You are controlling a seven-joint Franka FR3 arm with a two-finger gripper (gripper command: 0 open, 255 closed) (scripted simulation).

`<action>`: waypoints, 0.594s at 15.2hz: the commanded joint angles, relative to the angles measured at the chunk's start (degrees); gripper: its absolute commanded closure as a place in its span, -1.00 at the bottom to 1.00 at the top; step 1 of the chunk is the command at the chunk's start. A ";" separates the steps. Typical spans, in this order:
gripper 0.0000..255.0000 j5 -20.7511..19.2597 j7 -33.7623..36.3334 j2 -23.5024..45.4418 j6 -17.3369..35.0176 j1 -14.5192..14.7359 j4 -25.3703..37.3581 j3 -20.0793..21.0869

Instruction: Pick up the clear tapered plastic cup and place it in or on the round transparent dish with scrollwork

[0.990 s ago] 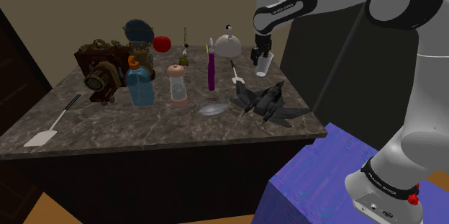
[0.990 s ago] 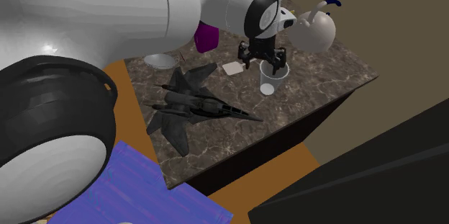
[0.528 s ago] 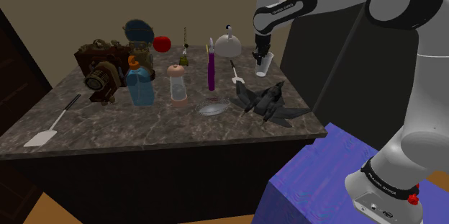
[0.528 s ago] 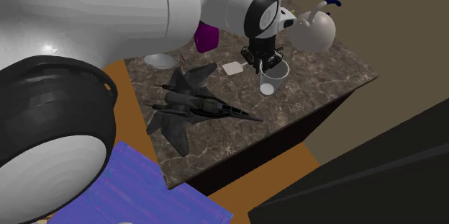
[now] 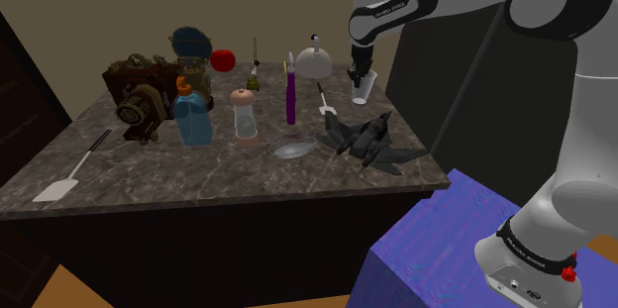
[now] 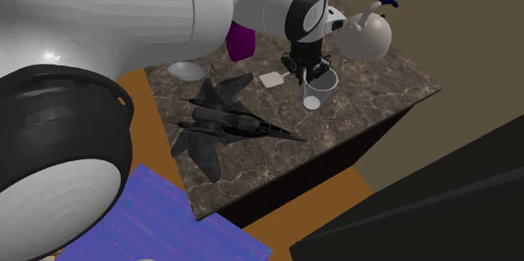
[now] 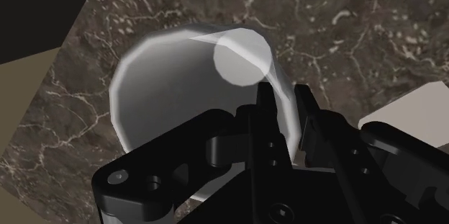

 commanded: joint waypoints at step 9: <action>1.00 0.13 -0.70 -2.28 -6.44 0.07 4.20 -0.01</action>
